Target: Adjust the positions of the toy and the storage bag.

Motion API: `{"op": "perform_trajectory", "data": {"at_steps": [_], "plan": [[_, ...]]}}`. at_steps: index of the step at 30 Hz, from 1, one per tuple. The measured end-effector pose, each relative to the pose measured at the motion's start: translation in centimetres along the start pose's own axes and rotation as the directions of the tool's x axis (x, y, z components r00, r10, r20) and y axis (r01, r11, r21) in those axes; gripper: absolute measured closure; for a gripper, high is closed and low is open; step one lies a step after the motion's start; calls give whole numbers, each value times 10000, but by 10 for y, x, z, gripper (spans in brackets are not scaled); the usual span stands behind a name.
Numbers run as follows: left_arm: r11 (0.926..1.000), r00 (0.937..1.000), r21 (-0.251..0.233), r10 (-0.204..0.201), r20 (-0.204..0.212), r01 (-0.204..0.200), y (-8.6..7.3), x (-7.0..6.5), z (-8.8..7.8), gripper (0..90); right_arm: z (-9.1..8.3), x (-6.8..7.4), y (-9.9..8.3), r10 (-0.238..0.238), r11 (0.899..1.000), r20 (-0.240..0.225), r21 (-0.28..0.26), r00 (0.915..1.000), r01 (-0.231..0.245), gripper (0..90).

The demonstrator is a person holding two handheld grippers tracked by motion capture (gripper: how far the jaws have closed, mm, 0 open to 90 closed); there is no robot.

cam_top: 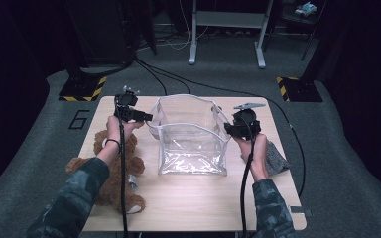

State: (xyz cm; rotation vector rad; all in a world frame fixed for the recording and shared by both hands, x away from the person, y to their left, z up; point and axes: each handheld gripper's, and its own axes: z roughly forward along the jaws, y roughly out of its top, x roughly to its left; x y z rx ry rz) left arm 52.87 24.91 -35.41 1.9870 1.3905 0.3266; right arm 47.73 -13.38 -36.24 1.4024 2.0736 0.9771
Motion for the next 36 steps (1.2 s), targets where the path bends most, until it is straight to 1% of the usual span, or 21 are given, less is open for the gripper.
{"op": "perform_trajectory", "data": {"at_steps": [1,2,3,5,6,7,10,13,15,16,18,20,22,26,28,29,31,33,34,35,36], "plan": [[9998,9999,-153,-91,61,92,-2,4,-7,360,-7,-2,-2,99,9996,-9,-262,10000,-99,396],[9998,9999,-153,-91,61,92,-2,4,-7,323,-7,-2,-2,99,9996,-9,-262,10000,-99,396],[9994,9999,-328,-141,39,143,-4,6,-12,323,-14,-5,-4,209,9987,-29,-473,9998,-210,326],[9973,9997,-693,-231,-89,225,-9,13,-25,262,-32,-11,-12,351,9946,-123,-976,9993,-361,179],[9956,9987,-808,-479,-146,466,-12,14,-30,252,-37,-11,-14,388,9941,-174,-1003,9991,-403,154],[9965,9995,-815,-228,-217,209,-14,17,-35,233,-42,-12,-17,372,9939,-212,-1033,9991,-392,150],[9949,9991,-971,-315,-298,285,-22,21,-46,184,-55,-15,-30,372,9901,-260,-1348,9990,-403,129],[9918,9989,-1221,-410,-232,379,-33,25,-56,144,-62,-15,-49,260,9908,-258,-1325,9993,-292,81],[9917,9985,-1178,-526,-120,508,-42,29,-62,99,-64,-15,-64,212,9910,-265,-1318,9994,-245,59],[9920,9987,-1158,-511,-53,501,-45,31,-63,78,-65,-14,-72,344,9910,-314,-1286,9989,-382,48],[9908,9980,-1198,-626,122,636,-55,35,-66,37,-64,-12,-87,358,9916,-353,-1233,9987,-399,31],[9924,9983,-1089,-567,136,579,-61,39,-67,11,-60,-10,-98,296,9934,-325,-1096,9990,-330,18],[9891,9973,-1290,-685,245,711,-70,41,-67,0,-54,-8,-113,371,9944,-417,-973,9984,-411,9],[9847,9959,-1488,-897,129,906,-89,45,-69,0,-36,-2,-144,498,9971,-465,-560,9977,-524,0],[9870,9962,-1353,-873,49,872,-95,47,-69,0,-26,0,-159,646,9973,-591,-310,9962,-665,0],[9870,9955,-1298,-945,42,943,-99,48,-68,0,-22,0,-165,571,9980,-483,-226,9972,-583,0],[9904,9948,-987,-993,-218,967,-105,49,-68,0,-14,2,-177,711,9974,-416,-60,9966,-714,0],[9909,9925,-738,-1157,-398,1126,-112,50,-66,0,-8,3,-187,743,9972,-437,43,9963,-742,0],[9917,9934,-710,-1097,-347,1071,-114,52,-66,0,-4,5,-191,751,9971,-376,179,9965,-745,0],[9905,9921,-709,-1203,-346,1176,-117,52,-66,0,-2,5,-194,709,9974,-333,179,9969,-703,0],[9912,9927,-648,-1172,-274,1152,-119,54,-66,0,0,5,-197,522,9985,-357,209,9980,-515,0]]}}
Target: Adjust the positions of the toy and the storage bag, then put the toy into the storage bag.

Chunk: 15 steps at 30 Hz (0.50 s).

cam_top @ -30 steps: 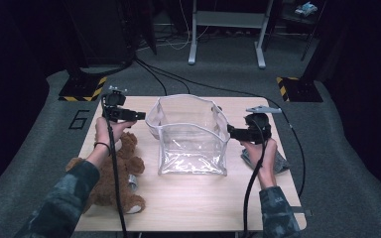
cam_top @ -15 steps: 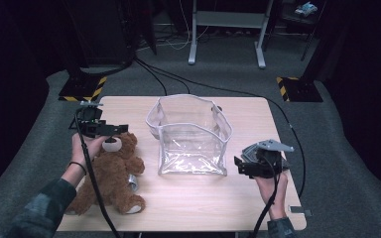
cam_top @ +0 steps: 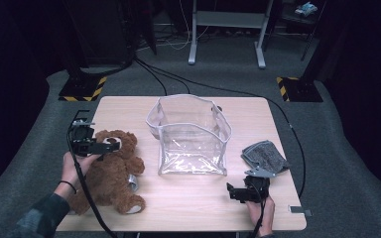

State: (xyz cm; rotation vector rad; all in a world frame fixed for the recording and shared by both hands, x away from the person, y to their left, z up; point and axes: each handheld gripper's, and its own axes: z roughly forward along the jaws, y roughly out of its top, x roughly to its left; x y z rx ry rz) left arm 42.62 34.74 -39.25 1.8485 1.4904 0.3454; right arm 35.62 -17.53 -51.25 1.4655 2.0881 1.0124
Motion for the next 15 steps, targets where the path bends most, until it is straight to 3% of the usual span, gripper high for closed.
{"op": "perform_trajectory", "data": {"at_steps": [3,4,5,8,10,11,15], "plan": [[10000,9996,32,-82,-254,83,-5,3,0,0,4,-1,-7,-135,9998,233,151,9996,131,0],[9999,9994,106,113,-319,-109,-5,4,0,0,5,-1,-10,-10,9999,263,123,9997,7,0],[10000,9994,79,-21,-355,24,-6,4,1,0,6,-2,-12,48,9999,274,114,9996,-51,0],[9985,9989,545,-15,-478,41,-10,3,6,0,7,-2,-14,93,9997,262,208,9996,-99,0],[9976,9969,683,137,-779,-83,-13,4,12,0,6,-1,-15,116,9999,277,111,9995,-119,0],[9974,9968,675,-181,-774,233,-15,6,16,0,7,-1,-15,129,9998,268,132,9996,-132,0],[9967,9926,642,-424,-1134,499,-18,10,25,0,9,0,-15,-85,9997,299,222,9995,79,0]]}}
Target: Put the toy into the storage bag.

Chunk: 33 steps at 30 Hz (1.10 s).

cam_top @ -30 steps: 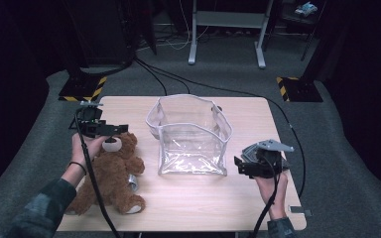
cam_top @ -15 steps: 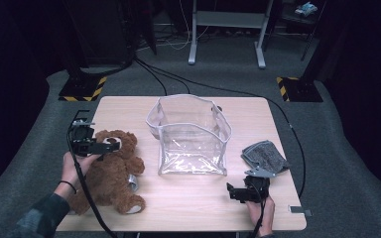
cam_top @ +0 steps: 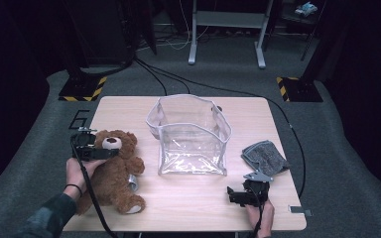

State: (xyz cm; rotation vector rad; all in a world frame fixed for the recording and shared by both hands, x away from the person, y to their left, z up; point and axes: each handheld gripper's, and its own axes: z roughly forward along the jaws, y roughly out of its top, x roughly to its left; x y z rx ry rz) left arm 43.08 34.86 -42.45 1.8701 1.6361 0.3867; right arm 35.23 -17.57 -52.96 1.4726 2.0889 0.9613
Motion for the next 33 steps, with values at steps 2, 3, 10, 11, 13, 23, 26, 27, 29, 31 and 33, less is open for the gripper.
{"op": "perform_trajectory", "data": {"at_steps": [2,3,10,11,13,23,26,27,29,31,33], "plan": [[9998,9995,-191,102,-301,-108,-3,-1,3,0,0,1,0,-60,10000,60,57,10000,60,0],[9995,9992,-262,152,-370,-162,-5,-3,5,0,1,1,0,-174,9998,75,32,9998,173,0],[9987,9951,-464,174,-976,-220,-19,-8,24,0,0,4,0,-213,9998,194,44,9996,213,0],[9990,9956,-395,176,-926,-214,-20,-7,26,0,0,4,0,-207,9998,196,25,9996,206,0],[9986,9941,-500,105,-1076,-159,-24,-6,29,0,0,3,0,-256,9997,243,11,9994,256,0],[9973,9949,-656,-388,-932,328,-39,7,44,0,0,5,-1,-299,9995,329,-42,9990,301,0],[9982,9961,-464,-406,-783,370,-40,10,47,15,0,5,0,-255,9997,328,-21,9991,256,0],[9983,9965,-473,-379,-741,344,-40,10,47,39,0,5,0,-293,9996,327,4,9990,293,0],[9993,9972,-323,-197,-717,175,-40,9,48,83,0,5,0,-333,9994,370,-1,9988,333,0],[9995,9976,-305,-68,-695,47,-39,7,49,155,1,5,0,-358,9994,389,4,9986,359,0],[9991,9971,-414,36,-755,-67,-40,5,49,236,1,6,0,-343,9994,382,29,9987,342,1]]}}
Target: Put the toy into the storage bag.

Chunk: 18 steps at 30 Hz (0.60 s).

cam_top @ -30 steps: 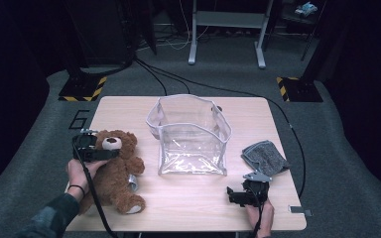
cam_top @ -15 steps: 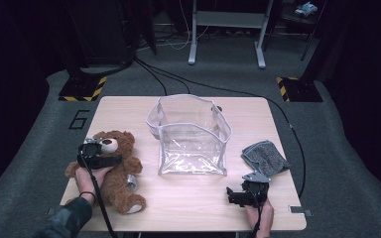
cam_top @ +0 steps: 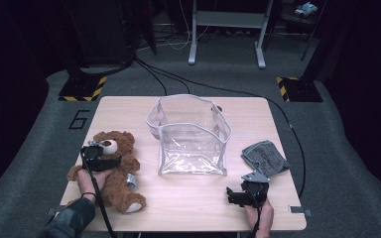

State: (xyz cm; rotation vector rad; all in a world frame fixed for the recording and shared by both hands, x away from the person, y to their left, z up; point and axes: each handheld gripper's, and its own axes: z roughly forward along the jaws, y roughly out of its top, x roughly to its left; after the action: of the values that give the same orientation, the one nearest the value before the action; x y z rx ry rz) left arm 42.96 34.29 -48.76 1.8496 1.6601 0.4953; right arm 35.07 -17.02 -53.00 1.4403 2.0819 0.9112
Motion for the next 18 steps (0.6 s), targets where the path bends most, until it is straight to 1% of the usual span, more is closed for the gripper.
{"op": "perform_trajectory", "data": {"at_steps": [1,2,3,4,5,6,7,11,12,13,16,17,18], "plan": [[9999,9999,-54,149,33,-149,-1,0,0,265,0,0,0,-43,10000,-15,1,10000,43,2],[9998,9999,-67,163,15,-163,-1,-1,-1,300,0,0,0,-59,10000,-29,8,10000,59,4],[9995,9996,-186,270,-12,-271,-2,-2,-2,324,0,0,0,-71,10000,-34,5,10000,71,6],[9993,9995,-196,319,-17,-319,-3,-2,-2,339,0,0,0,-41,10000,-14,-5,10000,41,8],[9991,9997,-337,249,-21,-249,-3,-3,-2,351,0,0,0,-33,10000,-22,-3,10000,33,9],[9985,9990,-337,435,-58,-437,-3,-3,-3,367,0,0,0,-22,10000,-56,18,10000,22,10],[9982,9987,-332,500,-47,-502,-3,-3,-4,377,1,0,0,-35,10000,-7,68,10000,35,12],[9976,9988,-495,490,55,-487,-4,-2,-8,410,1,0,1,49,10000,-11,78,10000,-49,17],[9970,9987,-603,498,83,-493,-4,-1,-8,422,1,0,0,77,9999,3,69,10000,-77,17],[9975,9989,-577,419,196,-407,-4,0,-10,429,1,0,0,86,9999,15,68,10000,-86,18],[9965,9983,-711,458,353,-432,-3,3,-15,449,1,0,1,68,10000,39,50,10000,-68,21],[9964,9981,-698,502,358,-476,-2,3,-16,454,1,0,1,75,10000,-7,46,10000,-75,21],[9959,9978,-785,492,437,-456,-2,4,-18,458,1,0,1,68,10000,-27,45,10000,-68,21]]}}
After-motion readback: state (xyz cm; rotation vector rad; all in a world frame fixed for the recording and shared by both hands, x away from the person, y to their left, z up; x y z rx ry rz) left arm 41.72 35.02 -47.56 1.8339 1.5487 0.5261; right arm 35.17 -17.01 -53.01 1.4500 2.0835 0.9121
